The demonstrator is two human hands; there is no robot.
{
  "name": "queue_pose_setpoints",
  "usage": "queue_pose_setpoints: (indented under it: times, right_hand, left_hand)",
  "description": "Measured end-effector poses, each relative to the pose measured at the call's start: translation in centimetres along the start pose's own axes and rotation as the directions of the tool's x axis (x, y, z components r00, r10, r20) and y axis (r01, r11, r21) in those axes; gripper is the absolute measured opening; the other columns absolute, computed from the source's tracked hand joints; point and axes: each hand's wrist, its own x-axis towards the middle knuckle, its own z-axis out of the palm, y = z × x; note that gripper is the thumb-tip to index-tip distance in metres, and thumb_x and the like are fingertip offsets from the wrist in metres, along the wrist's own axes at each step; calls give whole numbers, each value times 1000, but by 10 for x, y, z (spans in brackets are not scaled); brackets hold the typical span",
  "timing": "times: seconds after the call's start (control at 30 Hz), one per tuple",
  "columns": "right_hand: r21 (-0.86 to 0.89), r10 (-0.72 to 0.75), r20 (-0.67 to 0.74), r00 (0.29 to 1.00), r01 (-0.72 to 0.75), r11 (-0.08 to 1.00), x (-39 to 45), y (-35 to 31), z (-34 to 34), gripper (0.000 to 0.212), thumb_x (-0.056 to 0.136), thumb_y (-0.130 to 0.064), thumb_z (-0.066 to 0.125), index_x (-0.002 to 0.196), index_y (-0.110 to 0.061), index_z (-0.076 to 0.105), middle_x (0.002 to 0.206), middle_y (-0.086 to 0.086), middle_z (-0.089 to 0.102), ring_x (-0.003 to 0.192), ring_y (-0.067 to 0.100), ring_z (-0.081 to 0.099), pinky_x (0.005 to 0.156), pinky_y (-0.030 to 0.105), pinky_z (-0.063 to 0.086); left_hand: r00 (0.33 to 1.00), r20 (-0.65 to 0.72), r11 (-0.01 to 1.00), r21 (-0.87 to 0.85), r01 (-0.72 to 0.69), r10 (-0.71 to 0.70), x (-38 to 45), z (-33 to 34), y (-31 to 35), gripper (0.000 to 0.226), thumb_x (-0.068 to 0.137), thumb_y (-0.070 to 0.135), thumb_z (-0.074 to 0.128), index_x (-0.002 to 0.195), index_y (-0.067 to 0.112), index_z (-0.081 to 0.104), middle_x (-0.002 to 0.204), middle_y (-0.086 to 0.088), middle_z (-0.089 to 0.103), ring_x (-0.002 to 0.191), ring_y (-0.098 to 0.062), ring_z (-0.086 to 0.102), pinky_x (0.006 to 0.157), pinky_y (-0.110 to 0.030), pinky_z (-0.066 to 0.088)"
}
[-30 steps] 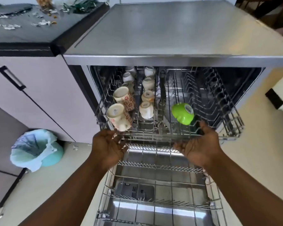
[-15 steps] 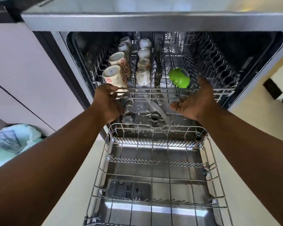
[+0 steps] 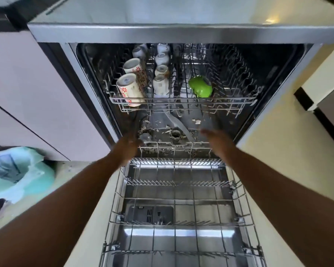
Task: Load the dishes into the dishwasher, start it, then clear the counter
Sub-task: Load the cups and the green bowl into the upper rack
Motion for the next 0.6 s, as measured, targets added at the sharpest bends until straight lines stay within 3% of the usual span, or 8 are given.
queue_pose_setpoints:
  times: [0.03, 0.07, 0.1, 0.17, 0.27, 0.4, 0.5, 0.6]
  right_hand:
    - [-365, -92, -18, 996, 79, 928, -20, 17, 4, 62, 91, -51, 54, 137, -10, 45, 120, 14, 57, 108, 27, 56, 90, 34, 46]
    - [-632, -178, 16, 984, 148, 761, -45, 32, 9, 66, 90, -51, 53, 140, -10, 38, 131, 15, 51, 119, 29, 52, 97, 37, 43]
    - [-772, -251, 62, 966, 206, 601, -70, 46, 16, 70, 89, -51, 51, 144, -12, 31, 141, 14, 43, 128, 30, 44, 104, 40, 38]
    - [-851, -276, 152, 949, 267, 452, -123, 65, 32, 78, 88, -52, 48, 148, -14, 19, 151, 13, 29, 138, 31, 30, 113, 45, 26]
    - [-852, -177, 228, 957, 285, 440, -197, 74, 52, 83, 86, -53, 52, 151, -13, 19, 156, 15, 24, 143, 35, 23, 115, 49, 17]
    - [-822, -166, 265, 950, 312, 476, -302, 65, 67, 87, 51, -59, 75, 121, -8, 65, 123, 19, 63, 110, 39, 63, 88, 54, 49]
    - [-798, -181, 269, 946, 324, 508, -364, 56, 77, 82, 52, -65, 65, 113, -9, 70, 116, 16, 68, 104, 35, 66, 82, 50, 53]
    - [-794, -237, 267, 934, 352, 495, -414, 42, 84, 77, 71, -68, 44, 115, -10, 70, 121, 15, 66, 109, 36, 64, 86, 52, 52]
  left_hand:
    - [996, 85, 972, 229, -43, 24, -18, 7, -14, 41, 98, 23, 53, 136, 11, 45, 127, -8, 56, 98, -27, 60, 66, -21, 50]
    - [989, 143, 882, 463, -88, 24, -39, 13, -27, 54, 97, 32, 53, 145, 16, 35, 142, -9, 48, 118, -30, 54, 84, -28, 51]
    - [982, 187, 756, 637, -147, 34, -61, 20, -37, 63, 94, 42, 49, 149, 19, 26, 151, -9, 38, 132, -30, 42, 98, -36, 45]
    - [951, 307, 557, 782, -278, 43, -111, 28, -49, 79, 86, 60, 27, 153, 20, 13, 160, -9, 19, 145, -30, 21, 113, -43, 30]
    - [926, 375, 546, 784, -295, -39, -186, 33, -64, 94, 73, 66, 0, 155, 20, 3, 162, -8, 5, 149, -30, 5, 118, -42, 14]
    - [897, 403, 589, 775, -227, -184, -297, 22, -49, 74, 96, 59, 17, 154, 19, -7, 162, -8, -8, 148, -31, -7, 120, -47, 0]
    - [889, 448, 538, 775, -331, -97, -352, 6, -39, 85, 83, 64, -7, 154, 18, -7, 162, -8, -7, 148, -31, -8, 119, -47, -5]
    - [897, 441, 509, 775, -374, -12, -381, -15, -38, 101, 66, 62, -19, 154, 16, -4, 162, -9, -5, 149, -30, -7, 120, -47, -5]
